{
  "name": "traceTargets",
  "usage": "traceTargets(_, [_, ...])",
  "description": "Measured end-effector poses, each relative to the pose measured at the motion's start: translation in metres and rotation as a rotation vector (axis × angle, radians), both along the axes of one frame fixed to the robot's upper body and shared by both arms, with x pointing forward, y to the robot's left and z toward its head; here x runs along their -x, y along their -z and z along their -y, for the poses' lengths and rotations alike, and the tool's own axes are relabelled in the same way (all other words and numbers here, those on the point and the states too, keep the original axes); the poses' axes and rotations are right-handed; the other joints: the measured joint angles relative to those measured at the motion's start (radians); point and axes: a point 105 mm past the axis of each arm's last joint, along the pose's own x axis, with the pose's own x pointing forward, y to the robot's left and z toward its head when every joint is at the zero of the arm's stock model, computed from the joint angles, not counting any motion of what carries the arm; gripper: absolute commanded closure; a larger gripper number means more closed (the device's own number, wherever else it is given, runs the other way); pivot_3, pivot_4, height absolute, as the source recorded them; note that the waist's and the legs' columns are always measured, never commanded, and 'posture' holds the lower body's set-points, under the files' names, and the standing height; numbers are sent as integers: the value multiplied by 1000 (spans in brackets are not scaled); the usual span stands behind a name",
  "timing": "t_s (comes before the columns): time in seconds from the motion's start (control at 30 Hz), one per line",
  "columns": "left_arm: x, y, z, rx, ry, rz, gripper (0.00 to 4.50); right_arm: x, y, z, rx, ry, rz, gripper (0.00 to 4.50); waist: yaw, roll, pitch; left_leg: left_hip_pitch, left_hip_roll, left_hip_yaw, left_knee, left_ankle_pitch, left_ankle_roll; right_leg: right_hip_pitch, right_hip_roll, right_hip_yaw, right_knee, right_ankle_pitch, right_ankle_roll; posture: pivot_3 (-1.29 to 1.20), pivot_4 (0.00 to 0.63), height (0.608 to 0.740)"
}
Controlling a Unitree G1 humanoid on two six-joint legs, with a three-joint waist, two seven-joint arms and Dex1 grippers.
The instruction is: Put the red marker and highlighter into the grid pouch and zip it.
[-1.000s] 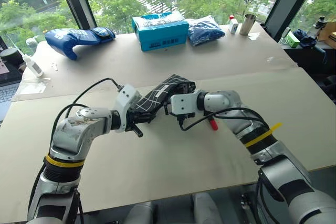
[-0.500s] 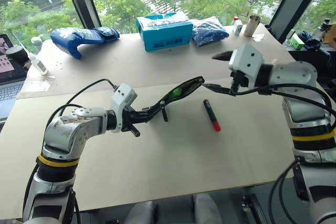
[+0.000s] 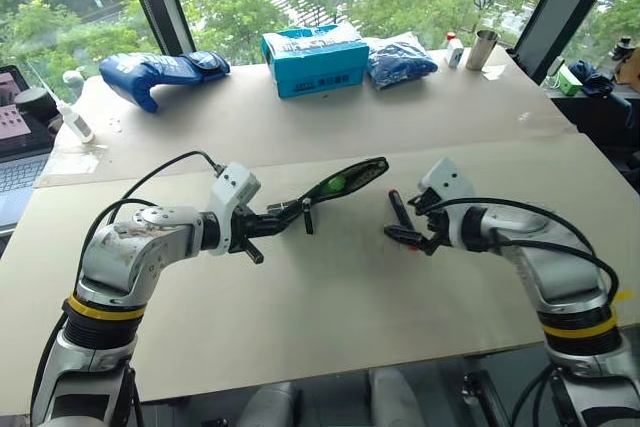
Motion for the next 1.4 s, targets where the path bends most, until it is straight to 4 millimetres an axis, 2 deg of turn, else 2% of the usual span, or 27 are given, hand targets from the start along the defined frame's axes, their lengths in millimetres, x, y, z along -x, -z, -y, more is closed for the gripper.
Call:
traceTargets(0.13, [-1, -1, -1, -5, -1, 10, 4500, -9, 20, 17, 116, 90, 0, 60, 2, 0, 0, 0, -1, 0, 0, 0, 0, 0, 0, 0, 0, 0, 0, 0, 150, 740])
traceTargets(0.33, [-1, 0, -2, -14, 1, 10, 4500, -16, 19, 21, 116, 114, 24, 60, 1, 0, 0, 2, 0, 1, 0, 0, 0, 1, 0, 0, -1, 0, 0, 0, 150, 740])
traceTargets(0.43, [-1, 0, -2, -16, 0, 11, 4500, -17, 21, 23, 94, 124, 13, 796, 1, -1, -1, 2, 0, 1, 0, 0, 0, 2, 0, 0, -1, 0, 0, 0, 150, 740])
traceTargets(0.73, [-1, -1, -2, -17, -2, 13, 4500, -19, 30, 27, -20, 166, -51, 3875, 3, -3, -2, 3, 0, 1, 1, 0, 0, 3, 0, 0, -1, 0, 0, 0, 150, 740])
traceTargets(0.97, [-2, -1, -3, -19, -4, 15, 4500, -20, 25, 24, -25, 126, -13, 3968, 2, -4, -2, 3, 0, 1, 1, 0, 0, 2, 0, 0, -1, 0, 0, 0, 150, 740])
traceTargets(1.0, [-2, -1, -3, -20, -5, 15, 4500, -20, 23, 23, -32, 105, -5, 3968, 1, -4, -2, 2, 0, 1, 1, 0, 0, 2, 0, 0, -1, 0, 0, 0, 150, 740])
traceTargets(1.07, [-2, -1, -4, -23, -6, 15, 4500, -13, 4, 18, -59, 3, 41, 3968, 0, -3, -2, 1, 0, 1, 0, 0, 0, 0, 0, 0, -1, 0, 0, 0, 150, 740])
traceTargets(1.17, [-2, -2, -4, -25, -6, 16, 4500, 17, -49, 11, -78, -248, 162, 3968, 1, -4, -2, 1, 0, 1, 0, -1, 2, 1, 1, -1, -1, 0, 0, 0, 150, 740])
traceTargets(1.23, [-3, -2, -6, -30, -11, 16, 4500, 38, -71, 5, -82, -391, 208, 3968, 1, -4, -2, 1, 0, 1, 0, -2, 3, 2, 1, -2, -1, 0, 1, 0, 150, 740])
traceTargets(1.3, [-3, -1, -6, -31, -10, 15, 4500, 53, -82, -5, -104, -493, 218, 3968, -3, -4, -2, 2, 0, 1, 0, -2, 3, 2, 1, -1, -1, 0, 1, 0, 150, 740])
traceTargets(1.4, [-3, -1, -5, -31, -7, 14, 4500, 62, -92, -22, -111, -584, 239, 3968, -5, -4, -1, 2, 1, 1, 0, -2, 3, 2, 1, -1, -1, 0, 1, 0, 150, 740])
